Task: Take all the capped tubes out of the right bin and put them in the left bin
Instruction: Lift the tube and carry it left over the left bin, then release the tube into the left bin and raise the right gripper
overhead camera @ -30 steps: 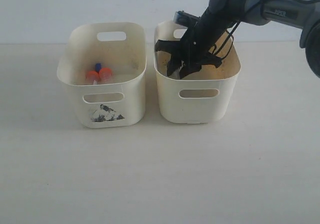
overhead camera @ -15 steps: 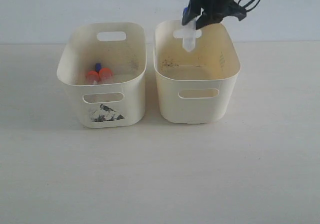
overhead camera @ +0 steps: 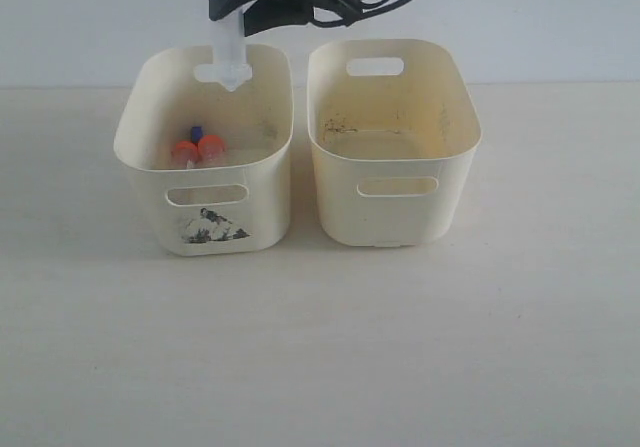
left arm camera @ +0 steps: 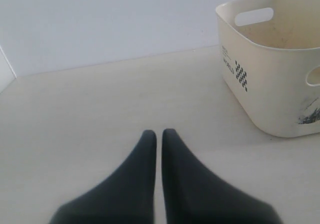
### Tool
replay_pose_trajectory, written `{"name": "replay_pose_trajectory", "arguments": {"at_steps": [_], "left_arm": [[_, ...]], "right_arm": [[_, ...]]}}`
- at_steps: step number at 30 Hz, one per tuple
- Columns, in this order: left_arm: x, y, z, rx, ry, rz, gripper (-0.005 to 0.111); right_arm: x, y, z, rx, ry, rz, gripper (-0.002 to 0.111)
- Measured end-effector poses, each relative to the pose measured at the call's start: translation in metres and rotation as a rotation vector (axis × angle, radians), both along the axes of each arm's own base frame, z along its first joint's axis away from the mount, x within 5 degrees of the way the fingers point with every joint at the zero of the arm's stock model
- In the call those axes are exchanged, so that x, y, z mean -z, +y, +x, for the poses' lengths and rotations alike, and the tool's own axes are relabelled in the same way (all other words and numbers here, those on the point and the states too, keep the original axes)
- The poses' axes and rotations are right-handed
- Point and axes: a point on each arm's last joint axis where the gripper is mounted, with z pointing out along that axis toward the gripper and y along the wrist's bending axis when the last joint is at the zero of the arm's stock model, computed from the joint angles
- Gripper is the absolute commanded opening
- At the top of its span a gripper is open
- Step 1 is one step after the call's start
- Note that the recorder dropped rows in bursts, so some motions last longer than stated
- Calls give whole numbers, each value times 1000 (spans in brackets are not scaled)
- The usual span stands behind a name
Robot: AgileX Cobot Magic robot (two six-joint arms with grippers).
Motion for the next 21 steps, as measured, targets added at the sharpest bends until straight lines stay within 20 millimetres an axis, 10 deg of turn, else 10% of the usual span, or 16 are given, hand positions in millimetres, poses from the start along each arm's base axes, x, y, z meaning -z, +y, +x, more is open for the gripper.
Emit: {"name": "replay_pose_trajectory", "arguments": {"at_steps": [7, 15, 21], "left_arm": [[0, 0, 0, 0, 0, 0, 4], [0, 0, 0, 0, 0, 0, 4], [0, 0, 0, 0, 0, 0, 4]], "right_arm": [[22, 6, 4, -22, 63, -24, 75], [26, 18, -4, -68, 85, -32, 0], [9, 7, -19, -125, 74, -150, 0]]}}
